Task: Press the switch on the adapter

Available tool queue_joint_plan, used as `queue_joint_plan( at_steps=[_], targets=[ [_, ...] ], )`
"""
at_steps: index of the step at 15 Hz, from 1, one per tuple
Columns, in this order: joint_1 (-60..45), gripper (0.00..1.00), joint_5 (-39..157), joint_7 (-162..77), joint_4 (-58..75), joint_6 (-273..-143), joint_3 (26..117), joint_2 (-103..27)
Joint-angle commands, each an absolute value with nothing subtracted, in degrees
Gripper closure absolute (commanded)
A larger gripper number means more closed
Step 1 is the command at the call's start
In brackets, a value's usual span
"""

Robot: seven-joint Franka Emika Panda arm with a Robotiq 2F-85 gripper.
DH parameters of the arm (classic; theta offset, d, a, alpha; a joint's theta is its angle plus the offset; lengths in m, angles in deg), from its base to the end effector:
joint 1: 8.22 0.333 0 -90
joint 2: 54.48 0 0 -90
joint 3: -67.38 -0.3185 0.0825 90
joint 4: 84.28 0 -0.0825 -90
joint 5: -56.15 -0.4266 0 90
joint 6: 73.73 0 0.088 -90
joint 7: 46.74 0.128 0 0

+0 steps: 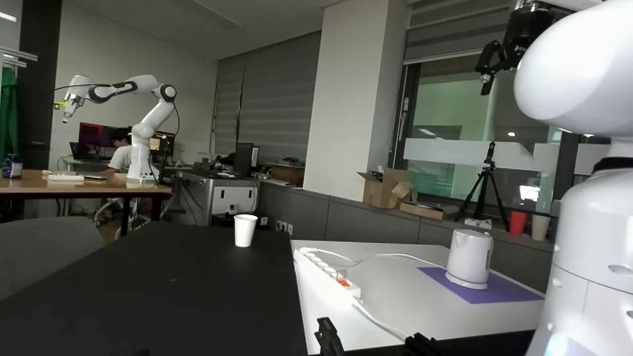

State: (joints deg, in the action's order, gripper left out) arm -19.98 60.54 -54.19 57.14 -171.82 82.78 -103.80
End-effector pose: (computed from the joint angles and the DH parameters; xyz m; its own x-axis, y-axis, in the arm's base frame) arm 0.3021 -0.1771 0.5398 0.9614 -0.2558 0.1019 -0.2442 -0.9630 -0.1137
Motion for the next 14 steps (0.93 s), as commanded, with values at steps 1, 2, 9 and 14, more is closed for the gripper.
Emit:
queue_joint_plan(
  at_steps=[1, 2, 9, 14],
  targets=[
    [-20.04, 0.00, 60.48, -54.31, 57.10, -171.68, 82.74, -103.71],
    [-20.04, 0.00, 60.48, -54.35, 57.32, -171.68, 82.73, -103.70],
    [-20.06, 0.00, 60.48, -54.45, 57.99, -171.69, 82.73, -103.52],
    [-19.94, 0.00, 59.65, -54.55, 58.13, -172.53, 83.29, -103.92]
  ],
)
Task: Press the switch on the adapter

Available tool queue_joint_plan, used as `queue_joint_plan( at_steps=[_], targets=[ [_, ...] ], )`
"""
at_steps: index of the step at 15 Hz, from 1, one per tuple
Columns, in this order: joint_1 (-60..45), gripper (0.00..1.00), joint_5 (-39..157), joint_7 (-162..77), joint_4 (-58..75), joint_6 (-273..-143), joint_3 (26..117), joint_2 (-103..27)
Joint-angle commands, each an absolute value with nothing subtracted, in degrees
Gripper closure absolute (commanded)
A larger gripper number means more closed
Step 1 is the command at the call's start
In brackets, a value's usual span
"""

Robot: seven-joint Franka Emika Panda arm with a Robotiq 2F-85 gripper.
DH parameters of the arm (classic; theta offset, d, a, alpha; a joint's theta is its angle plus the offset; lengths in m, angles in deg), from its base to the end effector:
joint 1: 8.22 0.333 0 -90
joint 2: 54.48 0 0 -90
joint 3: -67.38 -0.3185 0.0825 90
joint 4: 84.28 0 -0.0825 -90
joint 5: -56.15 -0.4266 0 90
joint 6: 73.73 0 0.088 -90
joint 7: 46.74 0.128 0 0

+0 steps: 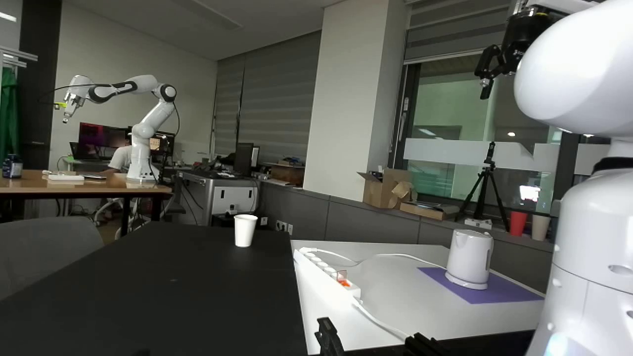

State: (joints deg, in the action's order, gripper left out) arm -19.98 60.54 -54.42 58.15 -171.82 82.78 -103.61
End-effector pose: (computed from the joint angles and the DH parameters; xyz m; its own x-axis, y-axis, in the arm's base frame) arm 0.3023 -0.1751 0.5296 0.9650 -0.2491 0.0820 -0.2391 -0.9641 -0.1155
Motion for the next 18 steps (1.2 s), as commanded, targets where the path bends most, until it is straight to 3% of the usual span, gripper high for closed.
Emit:
queue_joint_plan(
  at_steps=[1, 9, 16, 17, 18],
  targets=[
    [-19.73, 0.00, 59.39, -54.91, 58.09, -172.93, 83.56, -103.92],
    [-16.88, 0.00, 61.66, -59.19, 60.25, -181.65, 82.66, -97.57],
    [-13.87, 0.00, 61.62, -62.85, 61.98, -190.77, 80.10, -82.88],
    [-13.55, 0.09, 61.60, -63.59, 61.96, -191.29, 79.74, -81.35],
    [-13.23, 0.26, 61.55, -63.98, 62.02, -191.76, 79.17, -79.95]
  ],
)
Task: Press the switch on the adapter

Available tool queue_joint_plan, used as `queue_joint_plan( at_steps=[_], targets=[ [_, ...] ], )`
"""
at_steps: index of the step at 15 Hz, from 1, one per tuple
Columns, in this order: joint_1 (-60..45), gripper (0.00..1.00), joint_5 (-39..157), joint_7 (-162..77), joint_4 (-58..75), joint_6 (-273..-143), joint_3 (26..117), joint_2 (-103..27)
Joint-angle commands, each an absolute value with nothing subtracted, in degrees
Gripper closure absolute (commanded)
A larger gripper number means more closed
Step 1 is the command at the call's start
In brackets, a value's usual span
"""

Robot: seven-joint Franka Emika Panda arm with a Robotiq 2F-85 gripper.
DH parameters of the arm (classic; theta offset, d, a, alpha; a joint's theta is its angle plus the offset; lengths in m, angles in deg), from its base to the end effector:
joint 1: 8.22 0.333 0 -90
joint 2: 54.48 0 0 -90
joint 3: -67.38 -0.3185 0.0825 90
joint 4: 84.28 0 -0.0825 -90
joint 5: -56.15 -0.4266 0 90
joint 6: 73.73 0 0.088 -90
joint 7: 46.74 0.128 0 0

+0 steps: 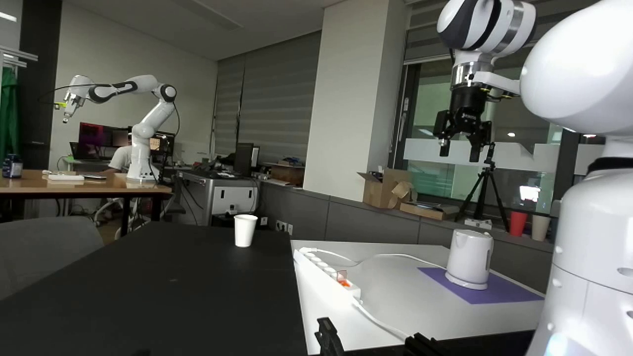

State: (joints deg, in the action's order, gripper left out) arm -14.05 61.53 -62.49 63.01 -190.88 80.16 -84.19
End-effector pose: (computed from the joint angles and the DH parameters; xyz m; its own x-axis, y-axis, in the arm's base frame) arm 0.3958 -0.1349 0.3922 0.9997 0.0233 -0.0073 0.0230 -0.9993 -0.0301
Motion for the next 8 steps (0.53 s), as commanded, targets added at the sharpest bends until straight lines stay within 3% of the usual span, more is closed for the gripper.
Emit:
queue_joint_plan(
  at_steps=[1, 8],
  targets=[
    [-12.93, 0.32, 61.54, -64.23, 62.11, -192.22, 78.61, -78.88],
    [-10.59, 0.81, 61.45, -64.90, 63.58, -197.83, 75.08, -74.14]
  ],
)
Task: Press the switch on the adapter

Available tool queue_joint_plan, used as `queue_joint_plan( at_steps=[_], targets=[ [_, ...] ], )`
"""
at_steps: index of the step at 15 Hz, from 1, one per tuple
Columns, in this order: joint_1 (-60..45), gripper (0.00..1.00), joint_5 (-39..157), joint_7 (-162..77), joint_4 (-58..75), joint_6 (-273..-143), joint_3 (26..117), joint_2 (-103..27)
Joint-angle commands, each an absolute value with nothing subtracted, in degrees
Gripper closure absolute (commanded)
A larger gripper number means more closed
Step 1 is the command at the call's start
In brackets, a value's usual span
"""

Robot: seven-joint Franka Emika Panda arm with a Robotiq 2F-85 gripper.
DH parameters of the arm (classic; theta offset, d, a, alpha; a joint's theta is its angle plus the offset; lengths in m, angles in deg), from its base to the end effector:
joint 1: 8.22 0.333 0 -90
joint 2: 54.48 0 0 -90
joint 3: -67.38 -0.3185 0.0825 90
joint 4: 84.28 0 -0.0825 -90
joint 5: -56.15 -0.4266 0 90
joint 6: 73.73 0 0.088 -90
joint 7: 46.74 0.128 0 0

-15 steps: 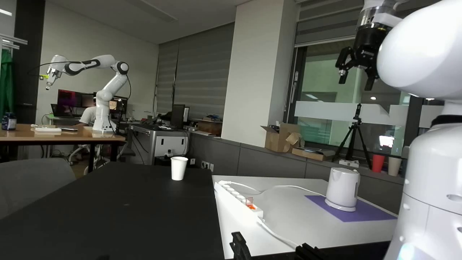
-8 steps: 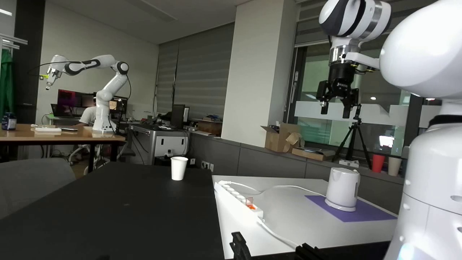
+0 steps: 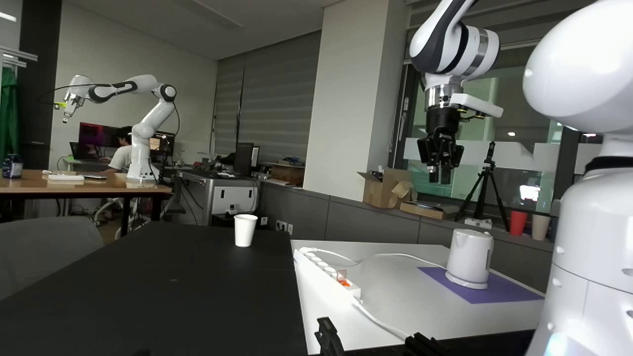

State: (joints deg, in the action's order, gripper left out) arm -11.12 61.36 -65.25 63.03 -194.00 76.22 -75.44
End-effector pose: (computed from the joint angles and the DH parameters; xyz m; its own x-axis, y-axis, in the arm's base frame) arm 0.4204 -0.0892 0.3351 0.9776 0.1803 -0.1090 0.1794 -0.9836 -0.0174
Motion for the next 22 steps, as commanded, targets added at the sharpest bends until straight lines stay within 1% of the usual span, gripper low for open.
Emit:
queue_joint_plan(
  at_steps=[1, 3, 6, 7, 10, 22],
  targets=[
    [-10.34, 0.89, 61.36, -64.28, 63.75, -200.36, 74.53, -73.24],
    [-9.87, 1.00, 60.85, -63.85, 63.91, -203.87, 73.64, -71.39],
    [-10.02, 1.00, 60.81, -58.92, 63.22, -206.98, 71.58, -67.79],
    [-10.12, 0.99, 60.62, -62.93, 63.89, -205.69, 72.58, -69.85],
    [-10.07, 0.99, 60.64, -60.93, 63.85, -207.06, 71.58, -67.77],
    [-10.13, 0.99, 60.63, -60.59, 63.70, -207.09, 71.56, -67.64]
  ],
)
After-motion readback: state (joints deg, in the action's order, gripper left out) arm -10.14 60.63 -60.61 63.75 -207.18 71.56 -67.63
